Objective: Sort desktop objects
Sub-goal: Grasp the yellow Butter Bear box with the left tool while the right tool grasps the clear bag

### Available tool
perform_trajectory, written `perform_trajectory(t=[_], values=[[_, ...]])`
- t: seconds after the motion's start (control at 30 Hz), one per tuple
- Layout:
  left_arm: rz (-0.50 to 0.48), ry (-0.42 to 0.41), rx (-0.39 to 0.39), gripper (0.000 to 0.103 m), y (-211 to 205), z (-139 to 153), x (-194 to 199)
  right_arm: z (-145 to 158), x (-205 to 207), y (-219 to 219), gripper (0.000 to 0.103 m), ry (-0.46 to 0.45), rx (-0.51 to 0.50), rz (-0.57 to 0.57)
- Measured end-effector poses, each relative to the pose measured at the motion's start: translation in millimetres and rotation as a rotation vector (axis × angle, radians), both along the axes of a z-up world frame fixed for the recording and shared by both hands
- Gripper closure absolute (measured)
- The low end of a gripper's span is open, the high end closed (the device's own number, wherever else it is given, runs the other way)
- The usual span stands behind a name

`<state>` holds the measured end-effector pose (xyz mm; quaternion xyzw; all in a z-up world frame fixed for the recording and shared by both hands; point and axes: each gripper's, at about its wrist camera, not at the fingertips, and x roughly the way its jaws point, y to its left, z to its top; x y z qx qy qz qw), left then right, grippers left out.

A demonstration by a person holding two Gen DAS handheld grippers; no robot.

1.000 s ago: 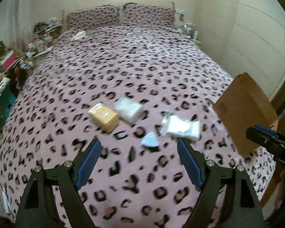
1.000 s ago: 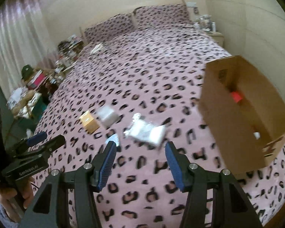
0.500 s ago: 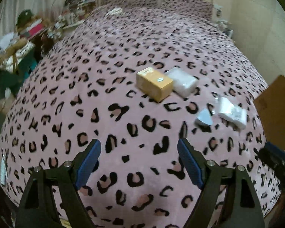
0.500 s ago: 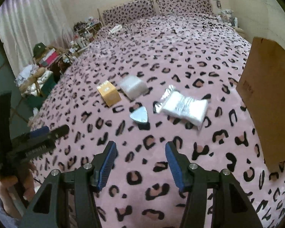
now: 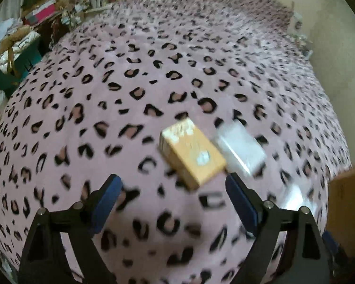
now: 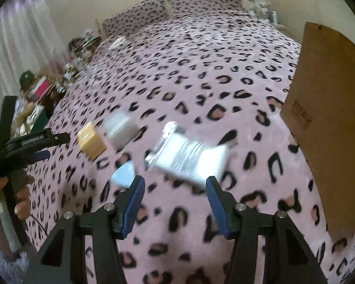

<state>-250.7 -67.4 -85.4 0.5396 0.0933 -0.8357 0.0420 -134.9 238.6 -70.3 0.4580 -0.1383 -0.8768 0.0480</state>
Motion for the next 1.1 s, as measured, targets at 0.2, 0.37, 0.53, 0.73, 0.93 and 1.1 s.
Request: perform_trajectory(t=[0.2, 0.37, 0.53, 0.73, 0.93, 1.1], values=[[0.12, -0.14, 0.035, 0.012, -4.4, -41.1, -58.4, -12.5, -26.4, 15.0, 0.048, -0.018, -0.022, -0.041], [0.174, -0.155, 0.096, 0.012, 5.9, -60.6, -66.1, -29.0, -39.9, 15.5, 0.048, -0.039, -0.047, -0.05], [0.181, -0.176, 0.119, 0.012, 12.0, -74.2, -72.7, -48.9, -54.7, 14.5, 0.048, -0.067, -0.065, -0.064], [0.131, -0.182, 0.094, 0.013, 21.2, -93.7, -66.3, -57.8, -59.1, 12.3, 0.044, -0.088, -0.082, -0.042], [0.058, -0.109, 0.022, 0.042, 27.8, -90.2, -47.9, -67.8, -52.6, 5.6, 0.038, -0.109, -0.116, -0.031], [0.031, -0.075, 0.051, 0.052, 17.9, -89.8, -32.7, -74.7, -48.6, -4.3, 0.04, -0.114, -0.136, -0.03]])
